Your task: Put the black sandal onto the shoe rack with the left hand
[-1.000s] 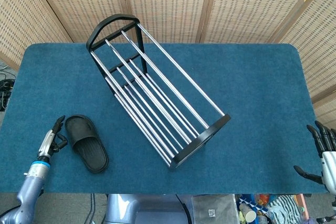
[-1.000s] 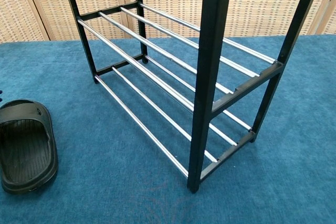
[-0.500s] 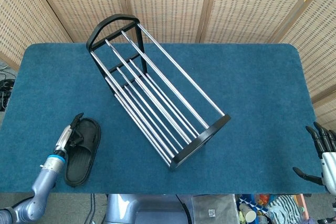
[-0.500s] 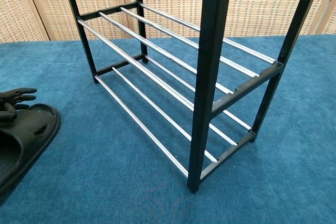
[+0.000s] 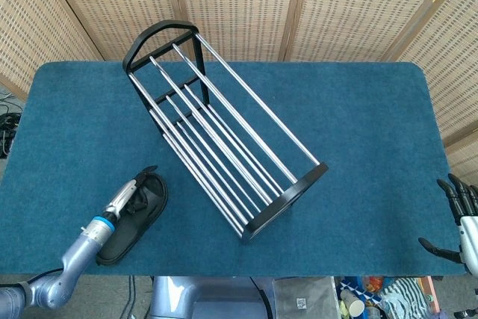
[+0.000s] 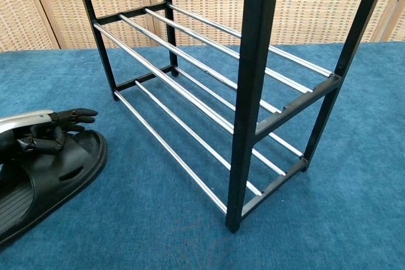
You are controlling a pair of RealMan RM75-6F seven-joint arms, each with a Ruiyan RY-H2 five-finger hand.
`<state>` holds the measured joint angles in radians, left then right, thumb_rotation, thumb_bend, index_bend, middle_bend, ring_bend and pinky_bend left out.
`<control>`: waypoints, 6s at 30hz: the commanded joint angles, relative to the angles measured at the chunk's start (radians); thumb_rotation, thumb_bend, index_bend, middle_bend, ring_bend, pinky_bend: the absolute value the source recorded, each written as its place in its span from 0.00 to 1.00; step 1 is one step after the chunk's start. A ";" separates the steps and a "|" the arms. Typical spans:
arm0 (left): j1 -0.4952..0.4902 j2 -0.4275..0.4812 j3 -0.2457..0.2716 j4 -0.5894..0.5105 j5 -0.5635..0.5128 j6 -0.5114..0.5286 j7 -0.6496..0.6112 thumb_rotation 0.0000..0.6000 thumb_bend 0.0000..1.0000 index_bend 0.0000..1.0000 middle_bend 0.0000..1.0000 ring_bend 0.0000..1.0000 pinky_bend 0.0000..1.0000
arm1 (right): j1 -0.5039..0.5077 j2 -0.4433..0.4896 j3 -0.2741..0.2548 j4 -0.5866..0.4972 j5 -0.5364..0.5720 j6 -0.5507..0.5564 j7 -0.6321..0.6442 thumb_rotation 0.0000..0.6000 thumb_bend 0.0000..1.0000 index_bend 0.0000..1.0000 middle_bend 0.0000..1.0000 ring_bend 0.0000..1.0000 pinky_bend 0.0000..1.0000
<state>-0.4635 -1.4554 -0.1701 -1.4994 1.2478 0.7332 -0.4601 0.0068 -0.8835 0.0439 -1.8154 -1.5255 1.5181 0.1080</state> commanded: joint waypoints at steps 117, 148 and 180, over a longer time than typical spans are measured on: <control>0.296 -0.036 0.101 -0.095 0.096 0.576 0.409 1.00 0.26 0.37 0.45 0.41 0.60 | 0.005 0.011 -0.025 -0.014 -0.034 -0.014 0.014 1.00 0.00 0.00 0.00 0.00 0.00; -0.089 -0.131 -0.072 0.273 0.108 0.214 0.054 1.00 0.26 0.37 0.45 0.41 0.57 | 0.024 0.001 -0.013 -0.012 0.019 -0.056 -0.013 1.00 0.00 0.00 0.00 0.00 0.00; -0.258 -0.305 -0.132 0.500 -0.002 0.097 0.004 1.00 0.26 0.21 0.08 0.09 0.35 | 0.030 0.002 -0.003 -0.009 0.063 -0.080 -0.015 1.00 0.00 0.00 0.00 0.00 0.00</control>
<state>-0.7225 -1.7622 -0.3038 -0.9956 1.2448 0.8274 -0.4510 0.0373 -0.8813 0.0412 -1.8241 -1.4626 1.4382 0.0934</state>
